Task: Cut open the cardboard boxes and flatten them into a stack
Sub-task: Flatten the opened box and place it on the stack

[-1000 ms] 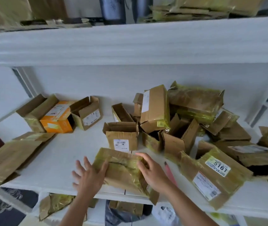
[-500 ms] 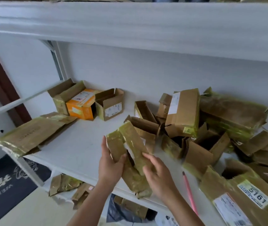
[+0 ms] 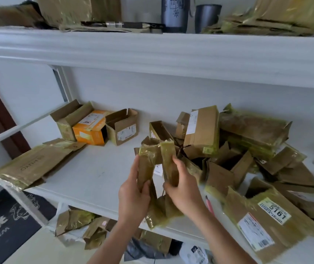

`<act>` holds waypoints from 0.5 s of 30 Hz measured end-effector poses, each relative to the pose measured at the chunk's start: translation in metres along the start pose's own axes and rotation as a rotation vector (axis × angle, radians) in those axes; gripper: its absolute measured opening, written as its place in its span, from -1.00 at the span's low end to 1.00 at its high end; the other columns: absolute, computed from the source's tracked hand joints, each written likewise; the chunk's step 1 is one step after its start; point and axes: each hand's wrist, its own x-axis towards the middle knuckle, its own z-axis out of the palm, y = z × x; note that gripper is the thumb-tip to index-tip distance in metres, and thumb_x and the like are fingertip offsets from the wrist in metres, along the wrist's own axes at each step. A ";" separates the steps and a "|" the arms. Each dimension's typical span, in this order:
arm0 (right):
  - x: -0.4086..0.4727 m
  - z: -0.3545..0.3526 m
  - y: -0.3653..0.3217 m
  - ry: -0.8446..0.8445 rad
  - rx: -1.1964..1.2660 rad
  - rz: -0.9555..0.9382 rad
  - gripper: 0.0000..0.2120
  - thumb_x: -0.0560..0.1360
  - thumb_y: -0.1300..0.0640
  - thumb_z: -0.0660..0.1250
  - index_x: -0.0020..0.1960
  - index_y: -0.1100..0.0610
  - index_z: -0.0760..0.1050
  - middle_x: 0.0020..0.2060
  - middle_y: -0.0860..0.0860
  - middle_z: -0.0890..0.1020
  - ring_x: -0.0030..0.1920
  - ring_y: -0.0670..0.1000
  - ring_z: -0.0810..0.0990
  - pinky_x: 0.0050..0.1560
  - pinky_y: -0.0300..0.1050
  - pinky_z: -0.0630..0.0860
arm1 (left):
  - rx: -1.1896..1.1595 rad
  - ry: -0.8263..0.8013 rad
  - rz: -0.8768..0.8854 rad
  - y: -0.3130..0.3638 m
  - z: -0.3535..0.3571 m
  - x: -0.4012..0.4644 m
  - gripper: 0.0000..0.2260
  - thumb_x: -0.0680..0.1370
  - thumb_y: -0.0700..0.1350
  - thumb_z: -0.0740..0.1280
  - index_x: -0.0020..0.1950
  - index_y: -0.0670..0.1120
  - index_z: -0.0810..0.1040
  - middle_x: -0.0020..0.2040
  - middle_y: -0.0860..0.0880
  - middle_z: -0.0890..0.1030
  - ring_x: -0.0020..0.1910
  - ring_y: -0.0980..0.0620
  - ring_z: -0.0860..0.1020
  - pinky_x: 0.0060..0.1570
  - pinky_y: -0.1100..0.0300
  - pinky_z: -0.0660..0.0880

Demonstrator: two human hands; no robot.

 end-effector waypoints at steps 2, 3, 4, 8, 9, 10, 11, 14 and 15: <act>-0.001 -0.014 -0.007 -0.096 0.158 0.026 -0.42 0.55 0.20 0.36 0.41 -0.25 0.24 0.09 -0.23 0.57 0.07 -0.21 0.59 -0.02 -0.36 0.56 | -0.008 -0.003 0.020 -0.001 -0.011 0.006 -0.30 0.55 -0.29 0.37 0.56 0.18 0.17 0.01 0.35 0.51 -0.16 0.51 0.50 -0.17 0.59 0.39; -0.002 -0.021 -0.012 -0.142 0.222 0.044 -0.45 0.56 0.22 0.33 0.34 -0.32 0.27 0.05 -0.25 0.57 0.04 -0.19 0.60 0.00 -0.27 0.61 | -0.022 0.004 0.016 -0.002 -0.017 0.009 -0.30 0.55 -0.29 0.38 0.55 0.18 0.18 0.00 0.38 0.49 -0.14 0.55 0.49 -0.17 0.61 0.39; -0.003 -0.028 -0.016 -0.185 0.282 0.068 -0.45 0.57 0.24 0.31 0.27 -0.38 0.30 0.03 -0.22 0.59 0.03 -0.12 0.63 0.04 -0.14 0.64 | -0.035 0.012 0.007 -0.003 -0.022 0.012 -0.31 0.55 -0.30 0.38 0.54 0.17 0.19 0.00 0.37 0.50 -0.11 0.55 0.49 -0.14 0.60 0.42; -0.004 -0.042 -0.020 -0.290 0.489 0.130 -0.42 0.57 0.38 0.26 0.18 -0.35 0.40 0.00 -0.15 0.69 0.04 -0.10 0.66 0.02 -0.18 0.61 | -0.121 0.018 0.015 -0.002 -0.032 0.022 -0.30 0.55 -0.30 0.37 0.57 0.15 0.17 0.24 0.11 0.58 0.16 0.18 0.58 0.16 0.11 0.58; -0.004 -0.042 -0.019 -0.294 0.492 0.128 -0.41 0.57 0.38 0.26 0.17 -0.36 0.40 0.05 -0.17 0.67 0.06 -0.14 0.65 0.08 -0.19 0.57 | -0.130 0.003 0.008 -0.001 -0.031 0.024 -0.29 0.56 -0.30 0.37 0.57 0.15 0.14 0.26 0.08 0.57 0.18 0.12 0.59 0.17 0.04 0.57; -0.004 -0.041 -0.017 -0.290 0.492 0.129 -0.40 0.58 0.38 0.26 0.16 -0.38 0.40 0.12 -0.18 0.64 0.10 -0.16 0.62 0.16 -0.17 0.54 | -0.129 -0.017 -0.006 0.000 -0.028 0.025 -0.28 0.56 -0.28 0.37 0.58 0.16 0.11 0.25 0.08 0.57 0.17 0.09 0.59 0.17 0.01 0.58; -0.006 -0.039 -0.016 -0.278 0.496 0.134 -0.39 0.58 0.37 0.25 0.14 -0.41 0.39 0.17 -0.20 0.59 0.13 -0.18 0.59 0.22 -0.14 0.50 | -0.120 -0.043 -0.017 0.000 -0.025 0.025 -0.26 0.56 -0.25 0.38 0.59 0.18 0.08 0.24 0.08 0.57 0.16 0.07 0.60 0.16 -0.01 0.58; -0.009 -0.039 -0.012 -0.246 0.512 0.152 -0.37 0.58 0.35 0.27 0.07 -0.47 0.39 0.25 -0.20 0.53 0.22 -0.17 0.52 0.33 -0.03 0.46 | -0.075 -0.103 -0.035 0.005 -0.019 0.023 -0.16 0.50 -0.02 0.48 0.59 0.20 0.00 0.29 0.07 0.50 0.20 0.02 0.55 0.16 0.00 0.57; -0.011 -0.039 -0.011 -0.244 0.508 0.149 -0.36 0.58 0.33 0.28 0.05 -0.51 0.40 0.30 -0.20 0.50 0.28 -0.15 0.50 0.37 0.02 0.44 | -0.032 -0.110 -0.047 0.006 -0.017 0.024 -0.10 0.46 0.05 0.51 0.60 0.18 -0.02 0.30 0.10 0.44 0.21 0.05 0.51 0.18 0.02 0.55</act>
